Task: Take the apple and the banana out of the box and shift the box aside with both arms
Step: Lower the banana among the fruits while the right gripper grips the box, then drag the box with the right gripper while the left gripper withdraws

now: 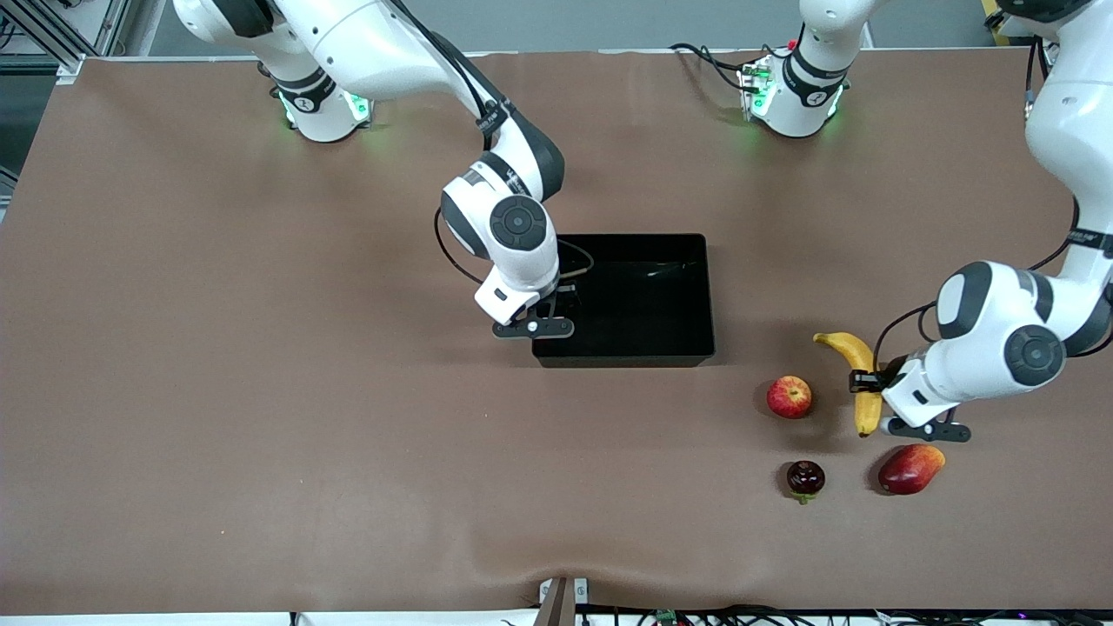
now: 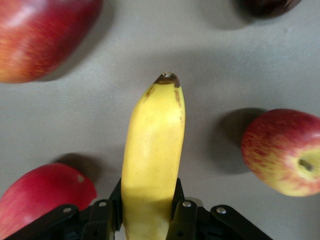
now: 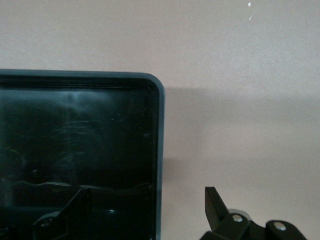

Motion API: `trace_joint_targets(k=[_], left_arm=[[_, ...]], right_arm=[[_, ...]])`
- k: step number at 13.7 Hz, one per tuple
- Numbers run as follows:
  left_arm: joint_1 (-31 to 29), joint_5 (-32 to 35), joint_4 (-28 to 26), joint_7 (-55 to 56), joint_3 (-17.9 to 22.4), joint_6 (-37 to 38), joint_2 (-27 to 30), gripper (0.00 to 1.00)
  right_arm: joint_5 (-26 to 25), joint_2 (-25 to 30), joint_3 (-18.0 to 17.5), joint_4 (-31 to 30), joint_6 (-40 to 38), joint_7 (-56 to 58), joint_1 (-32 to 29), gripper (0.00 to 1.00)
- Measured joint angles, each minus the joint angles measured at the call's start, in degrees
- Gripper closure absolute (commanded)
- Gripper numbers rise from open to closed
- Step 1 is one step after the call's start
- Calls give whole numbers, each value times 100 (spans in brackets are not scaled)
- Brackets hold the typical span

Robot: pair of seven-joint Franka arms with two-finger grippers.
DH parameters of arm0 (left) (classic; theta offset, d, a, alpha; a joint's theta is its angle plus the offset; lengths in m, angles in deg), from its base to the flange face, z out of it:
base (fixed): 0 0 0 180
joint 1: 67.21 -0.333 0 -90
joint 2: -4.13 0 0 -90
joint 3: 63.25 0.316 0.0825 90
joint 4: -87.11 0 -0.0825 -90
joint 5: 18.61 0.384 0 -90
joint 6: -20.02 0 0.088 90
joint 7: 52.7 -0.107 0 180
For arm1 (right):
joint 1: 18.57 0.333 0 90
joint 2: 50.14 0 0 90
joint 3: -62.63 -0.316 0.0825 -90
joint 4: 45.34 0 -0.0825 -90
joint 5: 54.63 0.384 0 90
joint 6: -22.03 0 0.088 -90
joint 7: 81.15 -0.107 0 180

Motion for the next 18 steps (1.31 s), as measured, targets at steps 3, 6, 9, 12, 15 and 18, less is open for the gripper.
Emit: trace_joint_targets(k=[3, 6, 9, 12, 15, 18], left_arm=[[39, 77, -42, 4, 80, -1, -104, 12], [41, 77, -72, 4, 123, -1, -128, 0], [134, 78, -25, 32, 68, -3, -92, 0], [227, 77, 108, 91, -185, 220, 229, 0], [232, 77, 425, 90, -548, 1078, 1023, 0], [219, 71, 799, 90, -712, 1777, 1828, 0]], right_arm=[[-10, -136, 6, -4, -2, -247, 1, 30], [-7, -238, 1, -52, 246, -949, 19, 100], [-7, -274, 0, -330, 794, -1258, 86, 100], [-7, -254, 23, -341, 796, -1261, 89, 100], [-8, -103, 60, -295, 614, -1189, 79, 100], [-9, 335, 128, -265, 221, -1180, -128, 100]])
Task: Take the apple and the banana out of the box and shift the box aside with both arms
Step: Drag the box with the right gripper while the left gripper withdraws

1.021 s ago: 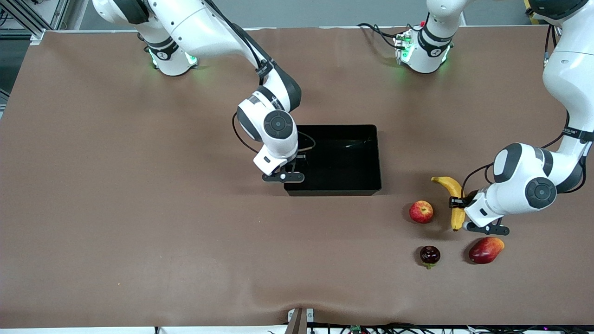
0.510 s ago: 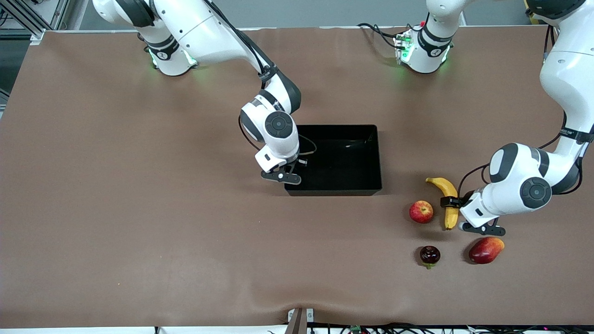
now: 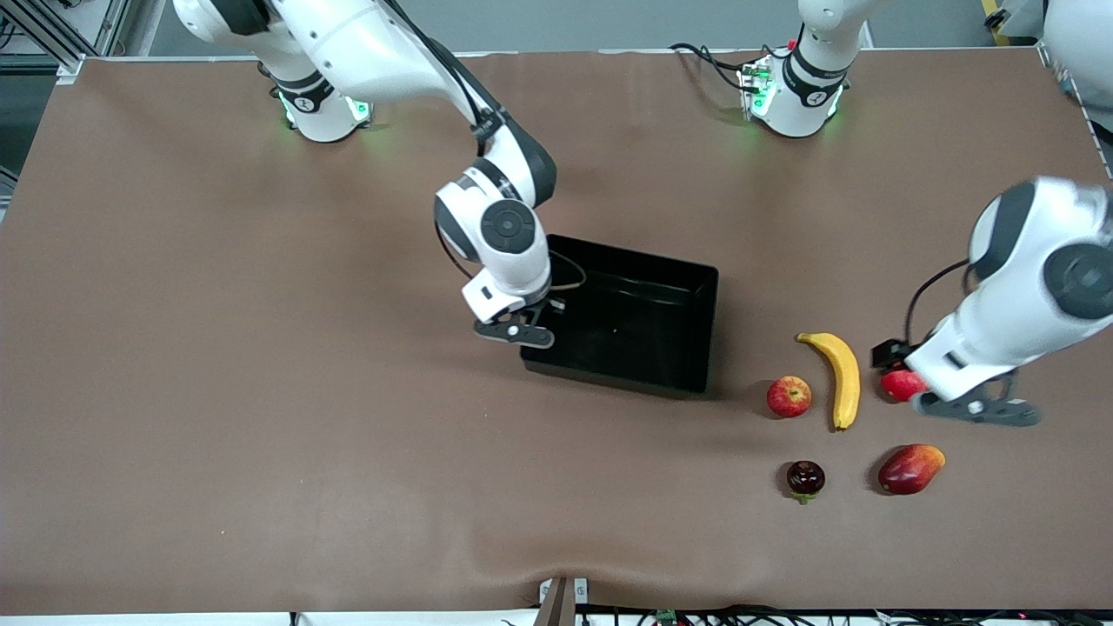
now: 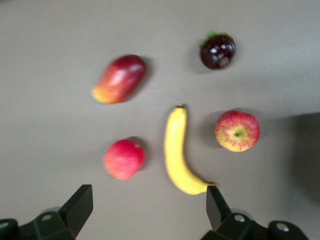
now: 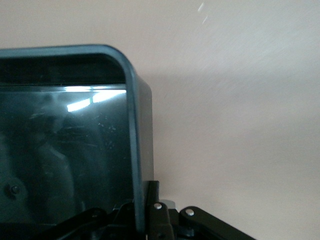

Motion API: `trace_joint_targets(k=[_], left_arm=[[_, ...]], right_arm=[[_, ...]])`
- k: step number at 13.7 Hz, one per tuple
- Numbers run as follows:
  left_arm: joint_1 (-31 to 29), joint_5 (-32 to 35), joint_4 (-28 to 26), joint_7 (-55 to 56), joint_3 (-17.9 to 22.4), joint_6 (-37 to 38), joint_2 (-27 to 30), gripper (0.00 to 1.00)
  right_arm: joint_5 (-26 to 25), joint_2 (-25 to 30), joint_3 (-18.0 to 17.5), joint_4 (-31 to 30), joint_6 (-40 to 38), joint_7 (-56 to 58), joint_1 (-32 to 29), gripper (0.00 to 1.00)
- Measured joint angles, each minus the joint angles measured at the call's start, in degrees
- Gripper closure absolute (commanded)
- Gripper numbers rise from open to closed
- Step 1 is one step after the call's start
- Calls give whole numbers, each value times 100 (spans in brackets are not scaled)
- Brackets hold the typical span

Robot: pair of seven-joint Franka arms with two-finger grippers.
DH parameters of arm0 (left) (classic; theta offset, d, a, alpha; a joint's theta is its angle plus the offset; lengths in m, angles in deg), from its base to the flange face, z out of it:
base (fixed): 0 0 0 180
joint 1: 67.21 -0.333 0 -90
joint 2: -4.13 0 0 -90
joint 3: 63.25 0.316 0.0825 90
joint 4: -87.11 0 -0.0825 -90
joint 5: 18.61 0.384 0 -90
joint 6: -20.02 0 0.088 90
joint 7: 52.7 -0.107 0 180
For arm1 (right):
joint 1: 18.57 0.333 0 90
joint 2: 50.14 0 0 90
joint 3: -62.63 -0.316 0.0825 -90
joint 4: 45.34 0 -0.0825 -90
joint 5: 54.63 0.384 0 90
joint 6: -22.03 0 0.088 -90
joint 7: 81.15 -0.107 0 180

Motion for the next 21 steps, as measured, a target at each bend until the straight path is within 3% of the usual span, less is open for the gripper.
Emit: trace_joint_targets(k=[6, 14, 16, 21], left_arm=[[-79, -1022, 831, -25, 3, 1613, 992, 0], [-156, -2126, 949, -34, 126, 2096, 1850, 0], [314, -2353, 942, -56, 789, 2101, 1963, 0], [2735, -2708, 665, -56, 3382, 2161, 2380, 0]], right_arm=[[169, 850, 11, -1, -815, 759, -954, 100], [200, 1150, 44, 1, -1804, 3298, -2645, 100], [202, 1183, 47, -2, -1891, 3881, -3095, 100], [204, 1178, 56, -144, -1663, 5475, -4230, 100]])
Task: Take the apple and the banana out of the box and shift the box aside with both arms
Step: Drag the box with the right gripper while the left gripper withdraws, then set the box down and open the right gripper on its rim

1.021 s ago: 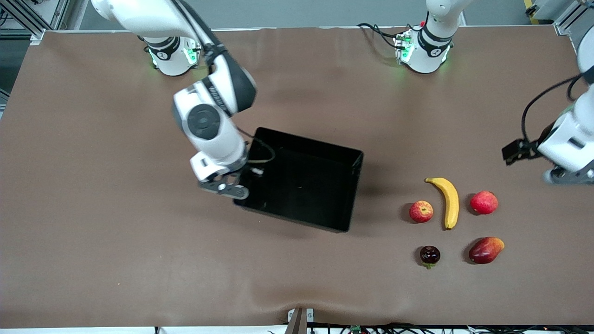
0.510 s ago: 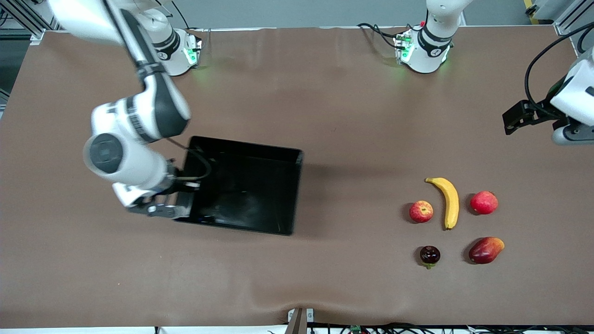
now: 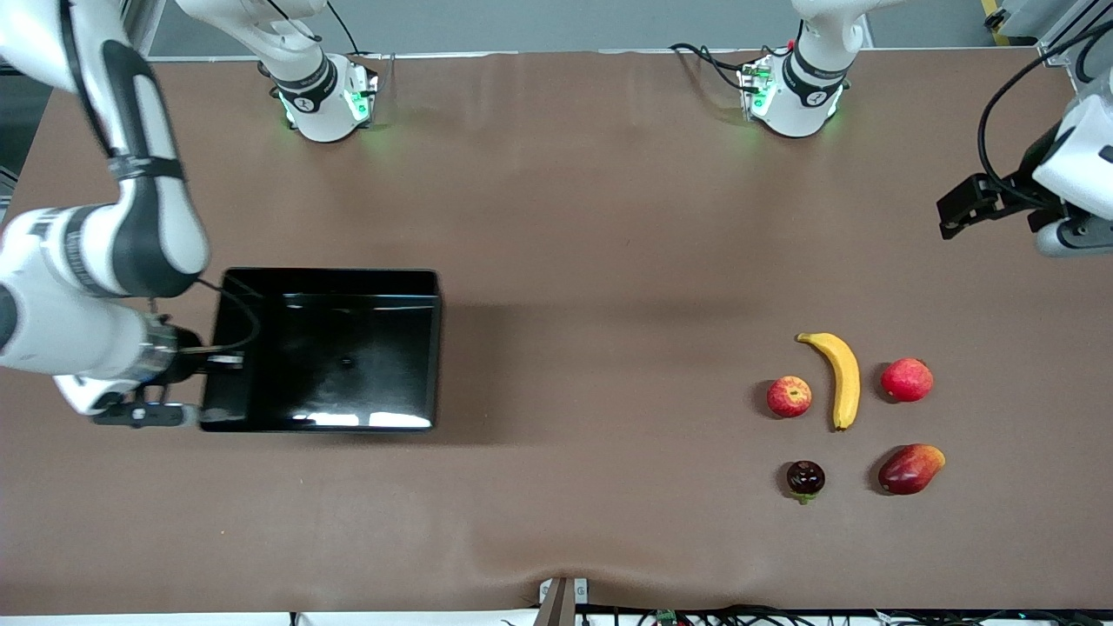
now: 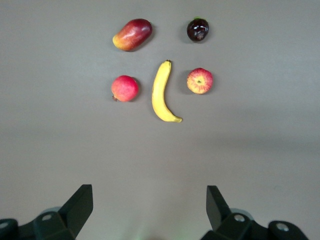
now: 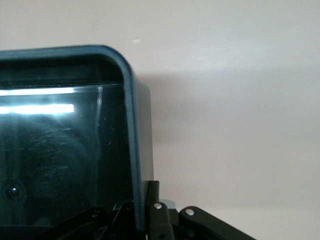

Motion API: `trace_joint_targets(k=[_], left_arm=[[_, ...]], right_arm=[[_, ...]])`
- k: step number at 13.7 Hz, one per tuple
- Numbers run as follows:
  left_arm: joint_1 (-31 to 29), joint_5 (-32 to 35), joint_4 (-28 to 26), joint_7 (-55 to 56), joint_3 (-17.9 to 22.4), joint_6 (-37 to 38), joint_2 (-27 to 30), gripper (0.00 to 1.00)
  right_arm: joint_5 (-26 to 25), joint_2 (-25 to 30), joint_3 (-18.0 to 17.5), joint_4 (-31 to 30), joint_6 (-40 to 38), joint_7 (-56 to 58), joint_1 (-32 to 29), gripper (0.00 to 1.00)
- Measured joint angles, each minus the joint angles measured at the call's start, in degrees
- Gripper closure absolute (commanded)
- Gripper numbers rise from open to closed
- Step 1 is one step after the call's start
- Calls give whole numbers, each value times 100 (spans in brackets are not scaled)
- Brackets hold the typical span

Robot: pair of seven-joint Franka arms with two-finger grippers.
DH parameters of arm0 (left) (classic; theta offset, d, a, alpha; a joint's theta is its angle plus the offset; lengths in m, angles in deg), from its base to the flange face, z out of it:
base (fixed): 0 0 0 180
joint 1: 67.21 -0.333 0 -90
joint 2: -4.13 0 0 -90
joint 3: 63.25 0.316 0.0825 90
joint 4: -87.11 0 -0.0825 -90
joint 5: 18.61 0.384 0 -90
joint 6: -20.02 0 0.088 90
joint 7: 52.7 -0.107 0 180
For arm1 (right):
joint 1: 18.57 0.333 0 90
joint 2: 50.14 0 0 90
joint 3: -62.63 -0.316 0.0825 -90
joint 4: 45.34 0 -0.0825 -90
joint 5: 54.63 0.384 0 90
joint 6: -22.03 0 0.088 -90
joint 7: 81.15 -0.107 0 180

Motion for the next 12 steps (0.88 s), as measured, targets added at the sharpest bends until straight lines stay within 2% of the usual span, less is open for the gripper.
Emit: trace_joint_targets(k=[1, 3, 5, 7, 12], left_arm=[[312, -124, -102, 0, 405, 8, 115, 0], [536, -244, -307, -10, 795, 12, 331, 0], [540, -269, -435, -12, 836, 11, 480, 0], [544, -281, -485, -12, 836, -15, 520, 0], [542, -283, -550, -12, 855, -174, 518, 0]], right_arm=[[2, -12, 2, -105, 243, 299, -245, 100], [5, -74, 3, -458, 896, 734, -677, 100], [5, -212, 2, -845, 1417, 856, -963, 100], [5, -362, 2, -1056, 1541, 1003, -1151, 100], [5, -566, -1, -1188, 1889, 1652, -1388, 100]])
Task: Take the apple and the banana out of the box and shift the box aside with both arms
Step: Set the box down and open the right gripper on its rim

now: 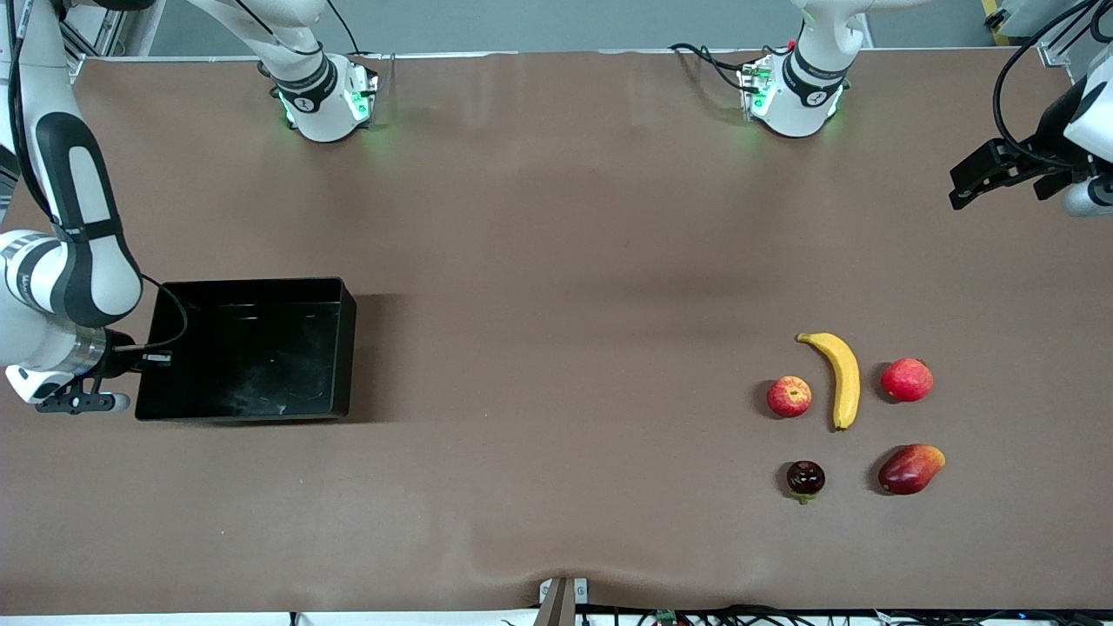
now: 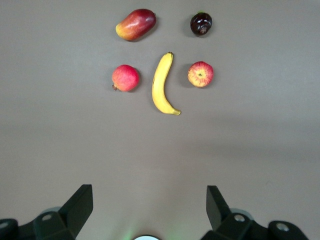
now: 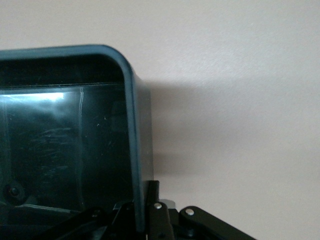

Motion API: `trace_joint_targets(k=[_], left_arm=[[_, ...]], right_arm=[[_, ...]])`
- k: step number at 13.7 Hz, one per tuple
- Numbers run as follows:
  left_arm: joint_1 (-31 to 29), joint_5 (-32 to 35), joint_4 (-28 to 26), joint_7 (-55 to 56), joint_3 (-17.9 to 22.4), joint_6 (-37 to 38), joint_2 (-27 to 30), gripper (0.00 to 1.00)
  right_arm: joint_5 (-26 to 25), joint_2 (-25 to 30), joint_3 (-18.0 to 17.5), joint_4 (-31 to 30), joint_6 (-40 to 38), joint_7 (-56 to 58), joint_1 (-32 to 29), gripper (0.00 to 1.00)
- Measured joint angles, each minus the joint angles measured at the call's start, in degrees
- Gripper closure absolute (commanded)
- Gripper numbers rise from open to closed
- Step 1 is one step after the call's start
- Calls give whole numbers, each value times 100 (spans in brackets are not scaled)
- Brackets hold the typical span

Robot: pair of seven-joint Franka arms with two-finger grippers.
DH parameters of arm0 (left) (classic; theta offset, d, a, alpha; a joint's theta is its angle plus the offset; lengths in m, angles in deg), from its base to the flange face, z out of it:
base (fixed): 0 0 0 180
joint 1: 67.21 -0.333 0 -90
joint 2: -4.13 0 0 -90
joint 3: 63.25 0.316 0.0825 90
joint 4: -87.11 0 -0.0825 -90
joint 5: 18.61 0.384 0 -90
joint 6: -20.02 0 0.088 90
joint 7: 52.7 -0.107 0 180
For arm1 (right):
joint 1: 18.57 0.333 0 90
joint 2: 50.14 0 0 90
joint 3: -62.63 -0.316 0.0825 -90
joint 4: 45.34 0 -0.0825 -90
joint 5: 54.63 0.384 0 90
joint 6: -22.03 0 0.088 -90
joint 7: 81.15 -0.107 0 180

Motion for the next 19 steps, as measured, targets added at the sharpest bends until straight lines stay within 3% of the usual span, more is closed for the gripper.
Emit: trace_joint_targets(k=[2, 3, 4, 5, 12, 16, 19], left_arm=[[-8, 0, -29, 0, 14, -114, -12, 0], [-8, 0, -48, 0, 22, -169, -29, 0], [-8, 0, -69, 0, 24, -215, -61, 0], [-6, 0, -84, 0, 24, -265, -104, 0], [3, -1, -88, -1, 18, -372, -317, 0], [2, 0, -87, -2, 18, -373, -317, 0], [0, 0, -87, -4, 18, -369, -317, 0]], right_arm=[[0, -148, -1, -24, 244, 6, -89, 100], [0, -219, -1, -24, 310, 6, -131, 62], [1, -267, -1, -24, 342, 6, -163, 9], [10, -292, -3, -22, 345, 6, -180, 0], [27, -101, -119, 176, 228, 5, -88, 0], [-23, 548, -128, 316, -212, -22, 166, 0], [-307, 1074, -142, 384, -837, -686, 476, 0]])
